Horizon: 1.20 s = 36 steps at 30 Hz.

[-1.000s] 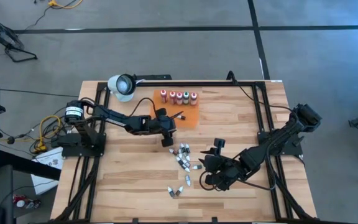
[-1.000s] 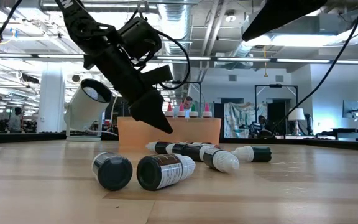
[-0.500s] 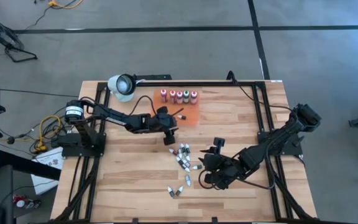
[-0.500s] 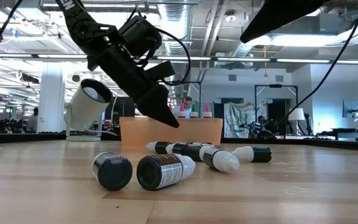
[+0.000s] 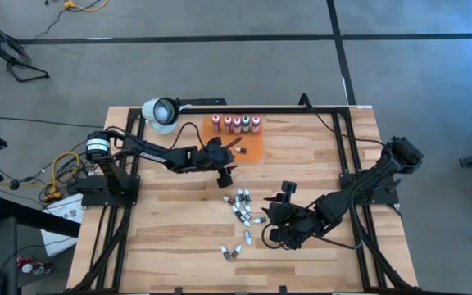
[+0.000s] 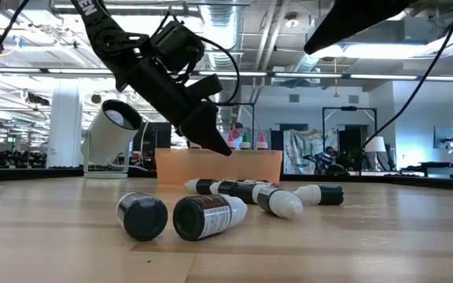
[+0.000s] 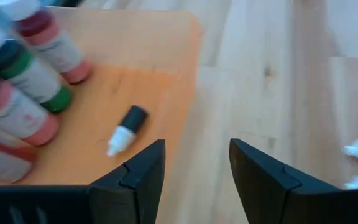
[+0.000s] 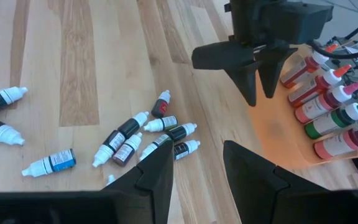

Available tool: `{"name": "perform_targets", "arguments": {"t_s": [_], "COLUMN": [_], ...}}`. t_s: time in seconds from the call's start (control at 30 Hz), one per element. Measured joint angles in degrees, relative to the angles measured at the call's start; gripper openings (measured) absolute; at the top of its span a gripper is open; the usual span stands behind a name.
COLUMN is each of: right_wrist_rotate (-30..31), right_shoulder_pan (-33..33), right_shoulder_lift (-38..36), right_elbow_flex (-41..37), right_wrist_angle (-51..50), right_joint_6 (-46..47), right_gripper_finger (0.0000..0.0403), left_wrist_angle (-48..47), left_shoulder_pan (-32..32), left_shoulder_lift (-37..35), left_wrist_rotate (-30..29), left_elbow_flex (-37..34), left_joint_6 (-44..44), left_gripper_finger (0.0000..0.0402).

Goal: Pick & Place food coloring
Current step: Adjust the orange bin, then put the small red food coloring bottle into the orange bin

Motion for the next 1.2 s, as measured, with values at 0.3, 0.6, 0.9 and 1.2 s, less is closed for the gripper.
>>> {"name": "perform_targets", "arguments": {"t_s": [0.3, 0.6, 0.9, 1.2], "right_wrist_rotate": [-0.02, -0.07, -0.02, 0.0], "right_shoulder_pan": [0.0, 0.0, 0.0, 0.0], "right_shoulder_lift": [0.0, 0.0, 0.0, 0.0], "right_elbow_flex": [0.0, 0.0, 0.0, 0.0], "right_wrist_angle": [0.0, 0.0, -0.02, -0.04], "right_joint_6": [0.02, 0.02, 0.02, 0.02], "right_gripper_finger": [0.0133, 0.0134, 0.0134, 0.0134], "left_wrist_angle": [2.94, -6.0, -12.36, -16.3], "left_shoulder_pan": [-2.44, -6.1, -8.75, -9.25], "left_shoulder_lift": [0.0, -0.06, -0.04, -0.04], "left_wrist_rotate": [5.62, 17.55, 21.81, 18.35], "left_elbow_flex": [0.02, 0.04, 0.04, -0.37], "left_joint_6": [2.41, 7.19, 7.65, 10.27], "left_gripper_finger": [0.0173, 0.0173, 0.0173, 0.0173]}}
